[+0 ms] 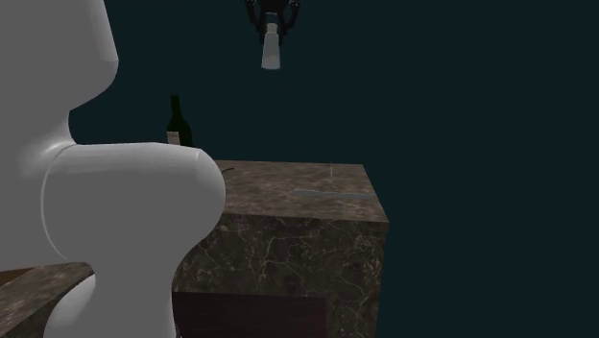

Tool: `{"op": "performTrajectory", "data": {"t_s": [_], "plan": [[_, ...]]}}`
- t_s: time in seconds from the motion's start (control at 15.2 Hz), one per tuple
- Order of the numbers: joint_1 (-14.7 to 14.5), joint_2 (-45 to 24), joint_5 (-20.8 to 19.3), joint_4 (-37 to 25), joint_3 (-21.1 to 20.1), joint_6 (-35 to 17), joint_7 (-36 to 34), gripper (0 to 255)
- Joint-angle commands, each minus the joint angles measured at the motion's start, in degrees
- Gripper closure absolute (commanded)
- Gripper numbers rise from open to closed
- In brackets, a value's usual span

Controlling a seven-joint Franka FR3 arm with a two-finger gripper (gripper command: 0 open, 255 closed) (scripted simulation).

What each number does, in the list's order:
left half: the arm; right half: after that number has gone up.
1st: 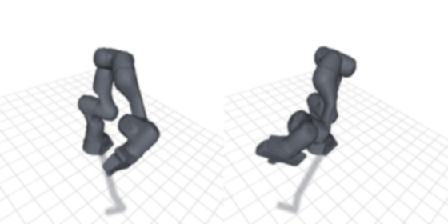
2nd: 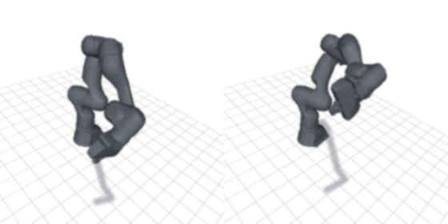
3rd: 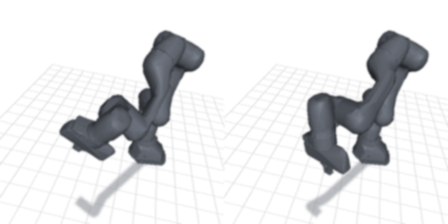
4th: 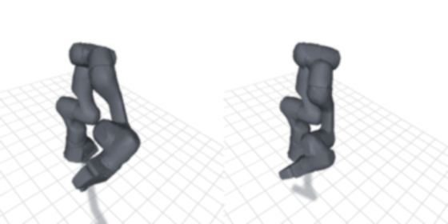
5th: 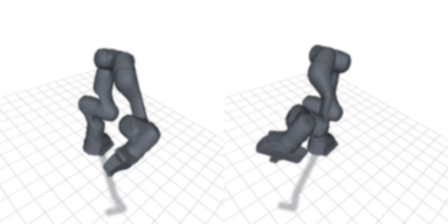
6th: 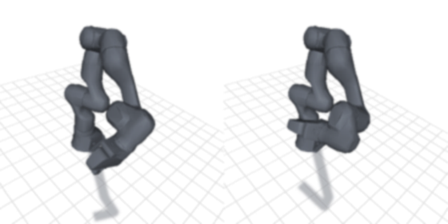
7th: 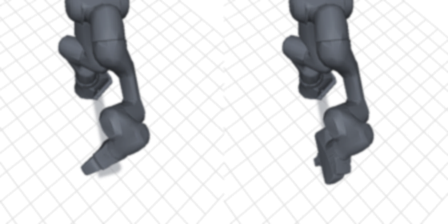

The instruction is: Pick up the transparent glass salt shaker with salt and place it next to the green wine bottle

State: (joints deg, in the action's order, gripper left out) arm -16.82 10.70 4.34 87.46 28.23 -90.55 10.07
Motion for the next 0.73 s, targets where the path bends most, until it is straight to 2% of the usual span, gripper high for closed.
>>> {"op": "performTrajectory", "data": {"t_s": [0.0, 0.66], "plan": [[-0.97, 0.35, -0.48, 0.94, -1.9, -0.94, -2.87, 255], [-6.06, -4.13, -0.76, -2.54, -9.6, -2.77, -15.55, 255]]}}
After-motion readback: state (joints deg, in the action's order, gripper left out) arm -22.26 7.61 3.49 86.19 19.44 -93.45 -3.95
